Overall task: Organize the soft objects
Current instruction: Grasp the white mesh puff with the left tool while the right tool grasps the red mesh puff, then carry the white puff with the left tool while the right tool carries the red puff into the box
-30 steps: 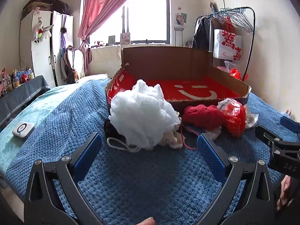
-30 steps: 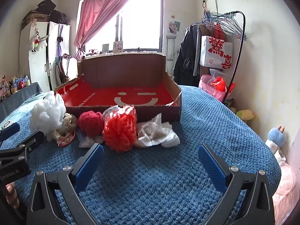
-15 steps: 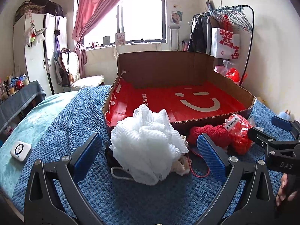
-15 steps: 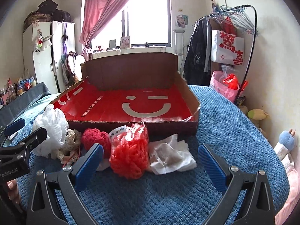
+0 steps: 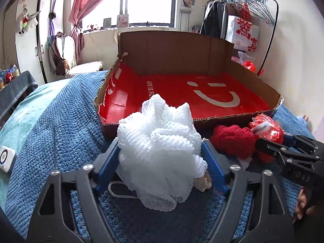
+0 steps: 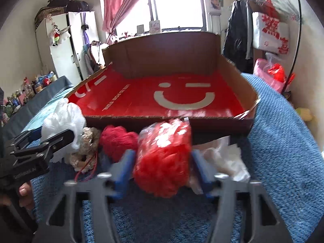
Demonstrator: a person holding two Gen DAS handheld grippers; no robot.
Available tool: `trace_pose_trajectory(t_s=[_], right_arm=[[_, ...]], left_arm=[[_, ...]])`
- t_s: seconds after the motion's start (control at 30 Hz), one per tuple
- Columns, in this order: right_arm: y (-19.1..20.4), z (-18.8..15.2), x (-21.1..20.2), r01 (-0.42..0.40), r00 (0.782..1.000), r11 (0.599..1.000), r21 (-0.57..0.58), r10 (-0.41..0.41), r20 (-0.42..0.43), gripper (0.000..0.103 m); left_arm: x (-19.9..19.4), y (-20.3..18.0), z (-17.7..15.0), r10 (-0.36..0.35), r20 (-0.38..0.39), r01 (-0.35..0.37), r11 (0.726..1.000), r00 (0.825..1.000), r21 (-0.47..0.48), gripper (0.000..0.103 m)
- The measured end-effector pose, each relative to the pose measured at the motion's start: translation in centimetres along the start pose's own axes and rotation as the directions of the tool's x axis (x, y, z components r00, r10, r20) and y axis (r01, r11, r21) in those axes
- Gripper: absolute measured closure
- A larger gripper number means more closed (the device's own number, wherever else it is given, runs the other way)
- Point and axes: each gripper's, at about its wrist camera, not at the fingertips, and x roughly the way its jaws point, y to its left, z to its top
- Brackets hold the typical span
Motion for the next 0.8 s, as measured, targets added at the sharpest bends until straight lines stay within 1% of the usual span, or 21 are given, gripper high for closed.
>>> trace_pose_trajectory(t_s=[0.03, 0.1, 0.2, 0.23, 0.37, 0.6, 0.8], right_arm=[[-0.2, -0.1, 0.1, -0.015, 1.0, 1.0, 0.01, 0.015, -0.002, 0.054], [-0.3, -0.1, -0.4, -0.041, 0.999, 0.999, 0.018, 0.041, 0.02, 0.057], [-0.4, 0.1, -1.4, -0.04, 0.998, 0.999, 0.017, 0.039, 0.052, 0.057], [-0.4, 0.3, -1.9, -0.037, 0.997, 0.999, 0.016, 0.036, 0.071, 0.057], [-0.5, 1.0, -2.7, -0.032, 0.995, 0.999, 0.013, 0.03, 0.099, 0.057], [-1.1, 1.1, -2.9, -0.033, 0.994, 0.999, 0.032, 0.03, 0.104, 0.057], [-1.2, 1.3, -3.5, -0.03, 0.992, 0.999, 0.032, 0.025, 0.123, 0.057]], left_arm=[[0.0, 0.0, 0.0, -0.003, -0.003, 0.003, 1.0, 1.0, -0.002, 0.034], [-0.2, -0.1, 0.1, -0.005, 0.001, 0.005, 1.0, 1.0, 0.001, 0.042], [-0.9, -0.2, 0.3, -0.005, 0.019, 0.005, 1.0, 1.0, 0.007, 0.049], [-1.2, -0.2, 0.4, -0.008, 0.022, 0.008, 1.0, 1.0, 0.008, 0.05], [-1.6, -0.1, 0.6, -0.016, 0.027, 0.016, 1.0, 1.0, 0.0, 0.054], [-2.5, 0.2, 0.8, -0.024, 0.044, 0.024, 1.0, 0.999, 0.005, 0.061], [-3.6, 0.1, 1.3, -0.027, 0.077, 0.027, 1.0, 0.997, 0.012, 0.063]])
